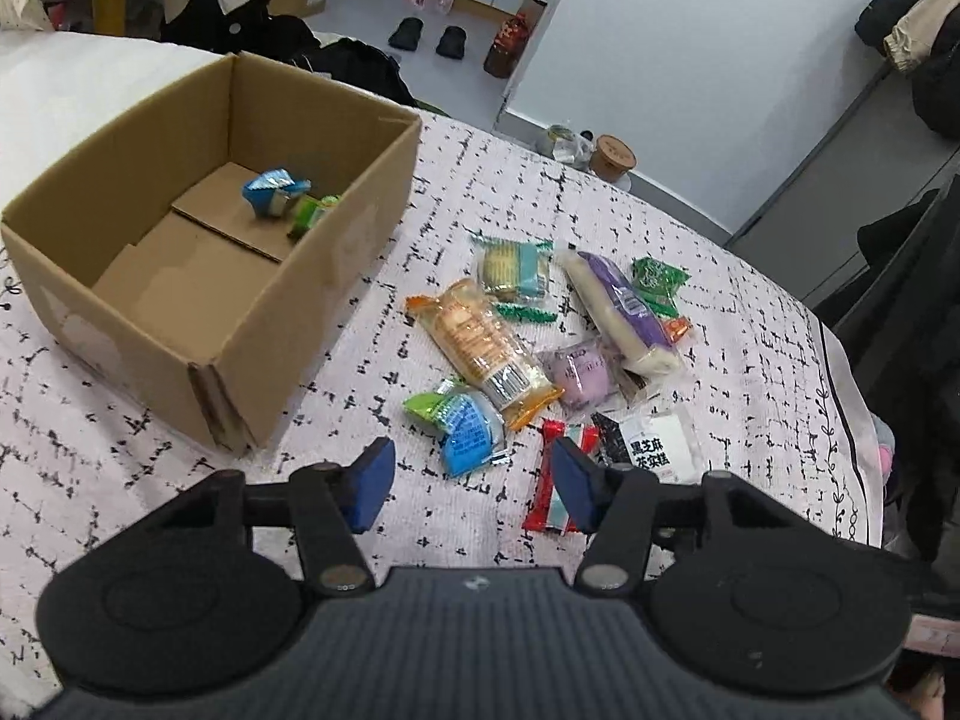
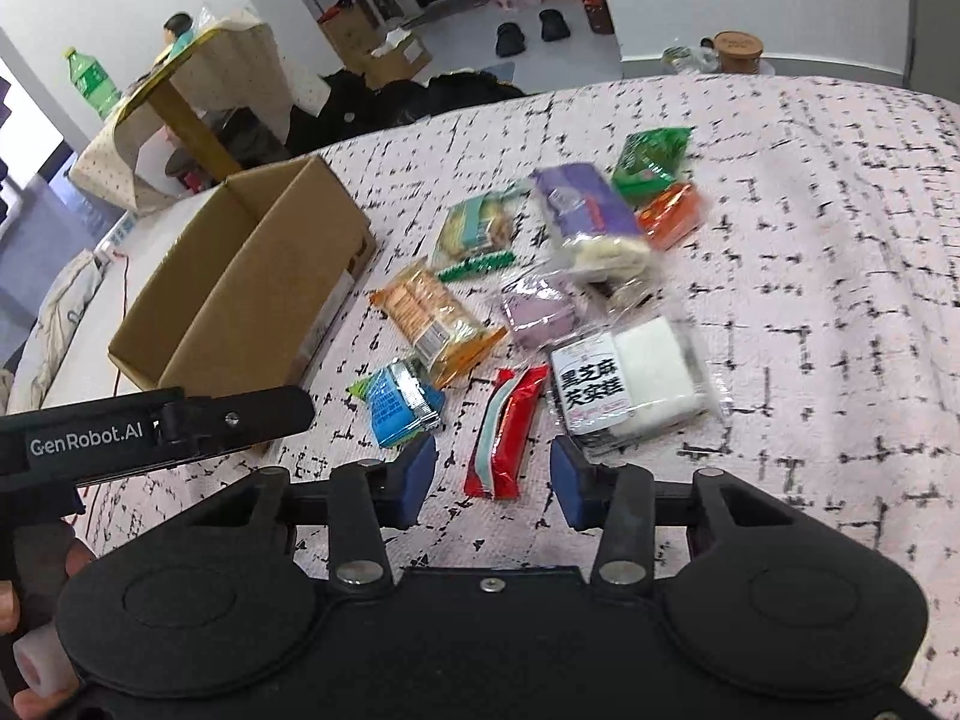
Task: Organize snacks
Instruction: 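Grasp the red bar wrapper with the right tool while the left tool grasps the blue-green packet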
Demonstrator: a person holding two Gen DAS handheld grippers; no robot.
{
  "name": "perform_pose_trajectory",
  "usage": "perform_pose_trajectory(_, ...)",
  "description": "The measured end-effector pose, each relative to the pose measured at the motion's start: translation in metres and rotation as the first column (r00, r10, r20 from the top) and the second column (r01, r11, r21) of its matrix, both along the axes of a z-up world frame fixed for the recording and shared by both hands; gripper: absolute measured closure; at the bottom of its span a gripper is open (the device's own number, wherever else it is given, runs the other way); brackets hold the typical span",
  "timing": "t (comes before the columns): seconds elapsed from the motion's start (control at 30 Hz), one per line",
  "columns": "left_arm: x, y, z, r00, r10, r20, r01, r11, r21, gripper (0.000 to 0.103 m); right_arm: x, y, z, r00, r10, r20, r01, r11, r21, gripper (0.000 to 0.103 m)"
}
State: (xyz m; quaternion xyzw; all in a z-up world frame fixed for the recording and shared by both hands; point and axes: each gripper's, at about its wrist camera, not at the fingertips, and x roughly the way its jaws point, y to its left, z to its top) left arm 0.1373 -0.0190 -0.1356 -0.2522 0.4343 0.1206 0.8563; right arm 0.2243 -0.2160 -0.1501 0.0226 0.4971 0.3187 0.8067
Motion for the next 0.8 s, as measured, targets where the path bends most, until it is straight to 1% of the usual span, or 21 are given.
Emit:
perform_pose_trajectory(0.1, 0.003, -0.002, -0.004, 1.0, -0.008, -0.004, 0.008, 1.0, 0.0, 0.051, 0.004, 0.009, -0.007, 1.0, 0.008, -0.008, -0.008, 1.0, -0.011, 0.063)
perform_pose_trajectory(0.23, 0.006, -0.001, -0.011, 1.0, -0.002, -0.016, 0.001, 1.0, -0.018, 0.061, 0.01, 0.021, -0.017, 1.0, 0.025, -0.01, -0.025, 0.999, -0.029, 0.064)
perform_pose_trajectory(0.33, 0.007, 0.0, -0.017, 1.0, 0.011, -0.022, -0.011, 0.999, -0.036, 0.061, 0.013, 0.026, -0.024, 0.999, 0.039, -0.004, -0.039, 0.998, -0.057, 0.064)
perform_pose_trajectory(0.4, 0.008, 0.002, -0.021, 1.0, 0.02, -0.024, -0.022, 0.999, -0.046, 0.061, 0.016, 0.028, -0.03, 0.999, 0.039, -0.014, -0.039, 0.997, -0.059, 0.065)
perform_pose_trajectory(0.47, 0.009, 0.004, -0.025, 0.999, 0.032, -0.026, -0.034, 0.998, -0.061, 0.061, 0.017, 0.028, -0.034, 0.999, 0.042, -0.018, -0.043, 0.997, -0.067, 0.072)
perform_pose_trajectory(0.6, 0.015, 0.003, -0.031, 0.999, 0.032, -0.028, -0.034, 0.997, -0.075, 0.061, 0.015, 0.029, -0.039, 0.999, 0.042, -0.026, -0.044, 0.995, -0.086, 0.078)
perform_pose_trajectory(0.63, 0.017, 0.003, -0.032, 0.999, 0.032, -0.027, -0.034, 0.996, -0.077, 0.061, 0.014, 0.028, -0.038, 0.999, 0.043, -0.027, -0.045, 0.995, -0.085, 0.081)
perform_pose_trajectory(0.8, 0.027, 0.003, -0.041, 0.998, 0.049, -0.042, -0.053, 0.994, -0.09, 0.061, 0.009, 0.027, -0.033, 0.999, 0.049, -0.004, -0.049, 0.992, -0.118, 0.085)
